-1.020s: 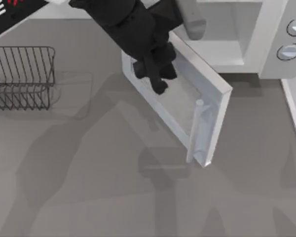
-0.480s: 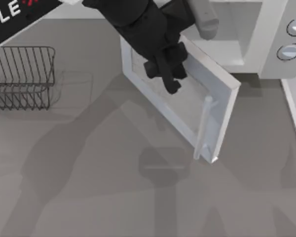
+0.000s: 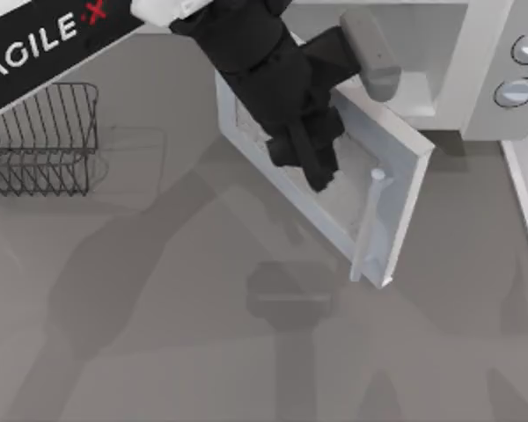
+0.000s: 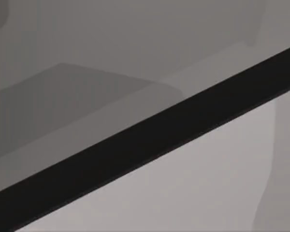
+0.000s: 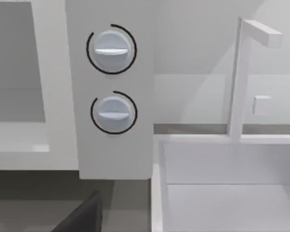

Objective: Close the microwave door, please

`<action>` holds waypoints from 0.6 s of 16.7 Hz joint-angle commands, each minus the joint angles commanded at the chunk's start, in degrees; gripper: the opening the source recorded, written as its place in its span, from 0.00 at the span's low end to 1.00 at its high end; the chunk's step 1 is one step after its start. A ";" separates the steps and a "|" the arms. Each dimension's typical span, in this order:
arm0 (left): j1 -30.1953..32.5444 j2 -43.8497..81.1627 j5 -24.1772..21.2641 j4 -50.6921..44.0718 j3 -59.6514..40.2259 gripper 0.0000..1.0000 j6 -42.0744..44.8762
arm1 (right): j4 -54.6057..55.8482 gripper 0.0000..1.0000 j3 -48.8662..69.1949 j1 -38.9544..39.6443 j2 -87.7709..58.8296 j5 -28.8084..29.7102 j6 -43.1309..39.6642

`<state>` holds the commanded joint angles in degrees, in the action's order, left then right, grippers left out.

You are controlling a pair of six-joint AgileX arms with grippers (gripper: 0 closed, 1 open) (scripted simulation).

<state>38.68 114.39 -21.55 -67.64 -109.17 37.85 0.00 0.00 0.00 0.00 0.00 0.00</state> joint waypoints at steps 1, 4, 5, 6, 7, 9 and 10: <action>0.37 0.44 0.05 -0.24 -0.42 0.00 -0.36 | 0.00 1.00 0.00 0.00 0.00 0.00 0.00; 0.81 0.29 1.07 0.86 -2.88 0.00 -0.94 | 0.00 1.00 0.00 0.00 0.00 0.00 0.00; 0.77 -0.01 1.53 1.61 -3.72 0.00 -0.92 | 0.00 1.00 0.00 0.00 0.00 0.00 0.00; 0.68 -0.17 1.81 2.14 -4.25 0.00 -0.87 | 0.00 1.00 0.00 0.00 0.00 0.00 0.00; 0.66 -0.18 1.86 2.23 -4.33 0.00 -0.86 | 0.00 1.00 0.00 0.00 0.00 0.00 0.00; 0.66 -0.18 1.86 2.23 -4.33 0.00 -0.86 | 0.00 1.00 0.00 0.00 0.00 0.00 0.00; 0.51 -0.12 1.77 2.16 -4.17 0.00 -0.85 | 0.00 1.00 0.00 0.00 0.00 0.00 0.00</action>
<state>39.19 114.27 -19.78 -65.48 -113.33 37.00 0.00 0.00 0.00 0.00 0.00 0.00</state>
